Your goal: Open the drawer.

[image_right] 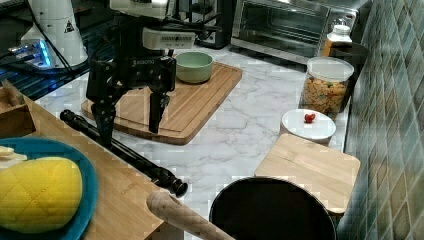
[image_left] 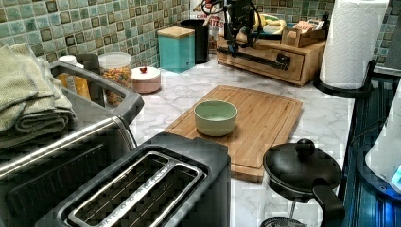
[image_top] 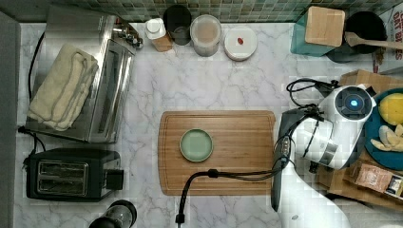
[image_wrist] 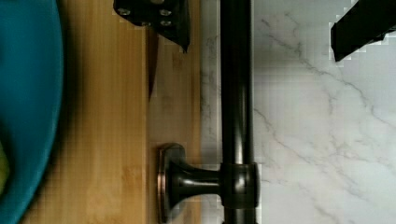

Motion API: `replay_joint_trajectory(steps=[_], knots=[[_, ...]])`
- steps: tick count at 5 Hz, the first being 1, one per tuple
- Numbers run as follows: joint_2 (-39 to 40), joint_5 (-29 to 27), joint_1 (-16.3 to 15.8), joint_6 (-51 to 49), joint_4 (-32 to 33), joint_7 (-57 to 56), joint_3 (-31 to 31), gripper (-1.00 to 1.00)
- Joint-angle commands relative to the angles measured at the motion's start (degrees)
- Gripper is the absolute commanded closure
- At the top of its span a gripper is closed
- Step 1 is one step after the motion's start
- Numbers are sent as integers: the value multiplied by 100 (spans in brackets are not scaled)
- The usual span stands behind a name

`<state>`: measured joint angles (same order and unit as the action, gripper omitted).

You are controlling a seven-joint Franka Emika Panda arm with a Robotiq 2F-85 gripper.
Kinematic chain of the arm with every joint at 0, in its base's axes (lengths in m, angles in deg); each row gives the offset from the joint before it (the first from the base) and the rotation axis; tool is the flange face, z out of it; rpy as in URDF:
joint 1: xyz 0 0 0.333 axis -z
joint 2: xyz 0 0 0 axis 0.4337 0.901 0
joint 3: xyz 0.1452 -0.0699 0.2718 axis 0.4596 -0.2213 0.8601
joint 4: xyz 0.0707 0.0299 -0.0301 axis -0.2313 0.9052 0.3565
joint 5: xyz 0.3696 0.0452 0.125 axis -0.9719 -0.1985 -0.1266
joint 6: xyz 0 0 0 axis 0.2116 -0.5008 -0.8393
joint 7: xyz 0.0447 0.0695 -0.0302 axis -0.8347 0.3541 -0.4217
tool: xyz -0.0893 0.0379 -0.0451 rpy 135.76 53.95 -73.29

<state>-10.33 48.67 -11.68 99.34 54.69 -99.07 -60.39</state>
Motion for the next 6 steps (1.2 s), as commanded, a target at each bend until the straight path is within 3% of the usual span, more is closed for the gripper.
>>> replay_joint_trajectory(steps=[1, 3, 4, 5, 6], knots=[[-306, -397, 168, 537, 675, 584, -123, -100], [25, -649, 347, 1075, 740, 321, 81, -100], [310, -1044, 294, 1234, 599, -5, 29, -100], [282, -948, 330, 962, 514, -87, 177, -100], [202, -1013, 151, 841, 479, -132, 248, -100]])
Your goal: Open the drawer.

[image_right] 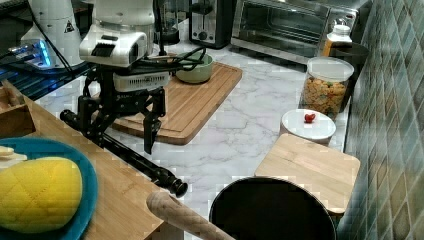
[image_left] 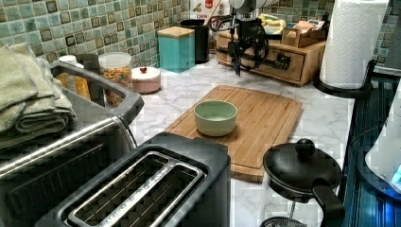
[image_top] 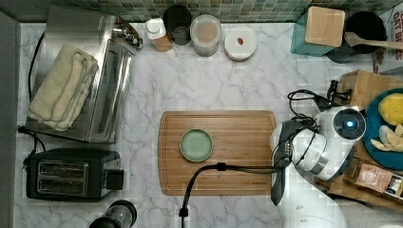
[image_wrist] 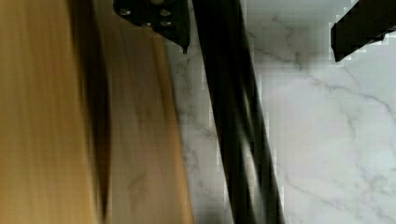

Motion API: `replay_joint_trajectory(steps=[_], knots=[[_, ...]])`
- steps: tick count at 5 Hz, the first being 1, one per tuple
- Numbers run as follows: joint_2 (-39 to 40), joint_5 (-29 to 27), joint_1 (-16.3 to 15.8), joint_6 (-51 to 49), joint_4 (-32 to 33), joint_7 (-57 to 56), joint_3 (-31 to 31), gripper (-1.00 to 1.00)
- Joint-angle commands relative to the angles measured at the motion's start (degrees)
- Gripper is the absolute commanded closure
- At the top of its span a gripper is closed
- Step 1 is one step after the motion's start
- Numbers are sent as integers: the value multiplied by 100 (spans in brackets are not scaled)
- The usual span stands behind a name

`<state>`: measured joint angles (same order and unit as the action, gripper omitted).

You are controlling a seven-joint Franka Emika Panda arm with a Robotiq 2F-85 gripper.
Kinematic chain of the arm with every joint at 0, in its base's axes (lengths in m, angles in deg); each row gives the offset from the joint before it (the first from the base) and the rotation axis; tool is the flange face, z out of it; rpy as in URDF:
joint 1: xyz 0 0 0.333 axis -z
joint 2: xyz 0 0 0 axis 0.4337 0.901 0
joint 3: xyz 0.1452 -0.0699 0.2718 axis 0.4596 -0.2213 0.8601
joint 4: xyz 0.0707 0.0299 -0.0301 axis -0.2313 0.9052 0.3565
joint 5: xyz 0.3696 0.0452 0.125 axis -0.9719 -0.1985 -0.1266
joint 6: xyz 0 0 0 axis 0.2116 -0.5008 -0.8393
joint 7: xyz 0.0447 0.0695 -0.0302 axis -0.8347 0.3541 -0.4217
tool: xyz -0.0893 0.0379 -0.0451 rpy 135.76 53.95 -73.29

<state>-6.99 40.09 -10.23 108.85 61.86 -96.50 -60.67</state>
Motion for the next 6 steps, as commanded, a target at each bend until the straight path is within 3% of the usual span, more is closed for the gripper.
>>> replay_joint_trajectory(steps=[1, 2, 3, 5, 6], knots=[[-330, -195, -97, -244, -104, -459, 523, -100], [-327, -530, -194, 49, 51, -552, 861, -100], [-478, -690, -544, 98, 317, -160, 1037, -100], [-984, -396, -1415, -252, 719, 1105, 1128, -100], [-941, -513, -1456, 265, 911, 838, 1400, -100]])
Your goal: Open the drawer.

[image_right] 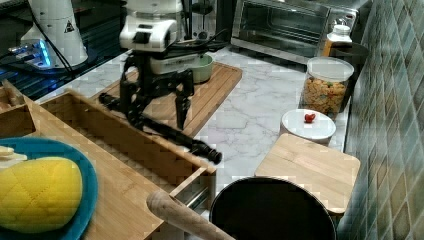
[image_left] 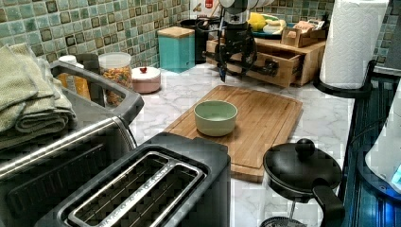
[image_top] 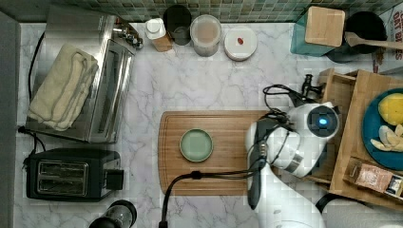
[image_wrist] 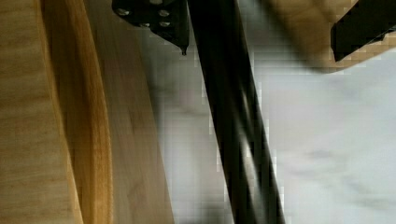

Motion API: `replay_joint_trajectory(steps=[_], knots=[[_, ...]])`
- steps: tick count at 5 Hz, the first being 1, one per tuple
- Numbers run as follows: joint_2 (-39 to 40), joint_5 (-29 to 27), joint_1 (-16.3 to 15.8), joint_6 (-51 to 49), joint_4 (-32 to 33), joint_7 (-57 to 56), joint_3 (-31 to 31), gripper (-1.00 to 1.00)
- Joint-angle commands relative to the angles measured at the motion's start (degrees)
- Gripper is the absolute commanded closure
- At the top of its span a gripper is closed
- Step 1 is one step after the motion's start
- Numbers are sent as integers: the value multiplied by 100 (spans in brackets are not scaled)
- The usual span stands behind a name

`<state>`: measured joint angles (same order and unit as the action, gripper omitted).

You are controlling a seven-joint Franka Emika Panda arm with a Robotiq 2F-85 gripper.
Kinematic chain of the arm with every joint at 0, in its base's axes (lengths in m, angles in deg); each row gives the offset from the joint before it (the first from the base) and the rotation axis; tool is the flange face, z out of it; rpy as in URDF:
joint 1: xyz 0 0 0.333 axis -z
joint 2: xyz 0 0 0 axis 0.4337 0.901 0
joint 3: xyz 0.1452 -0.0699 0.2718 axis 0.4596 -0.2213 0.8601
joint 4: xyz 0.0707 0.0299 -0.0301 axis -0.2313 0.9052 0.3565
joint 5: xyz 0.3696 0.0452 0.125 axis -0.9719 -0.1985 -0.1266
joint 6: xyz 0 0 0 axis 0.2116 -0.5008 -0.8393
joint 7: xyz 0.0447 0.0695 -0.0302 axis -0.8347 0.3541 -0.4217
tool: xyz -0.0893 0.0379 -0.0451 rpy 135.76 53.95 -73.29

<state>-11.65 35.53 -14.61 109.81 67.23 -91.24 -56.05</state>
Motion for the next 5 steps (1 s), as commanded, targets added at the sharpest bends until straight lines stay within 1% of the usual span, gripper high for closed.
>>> replay_joint_trajectory(steps=[1, 2, 3, 5], knots=[[-415, -126, -1180, 351, 381, 279, 1041, -100], [-515, -160, -1160, 225, 402, 451, 1118, -100], [-514, -113, -1054, 226, 403, 484, 1221, -100], [-515, -116, -1060, 227, 403, 482, 1215, -100]])
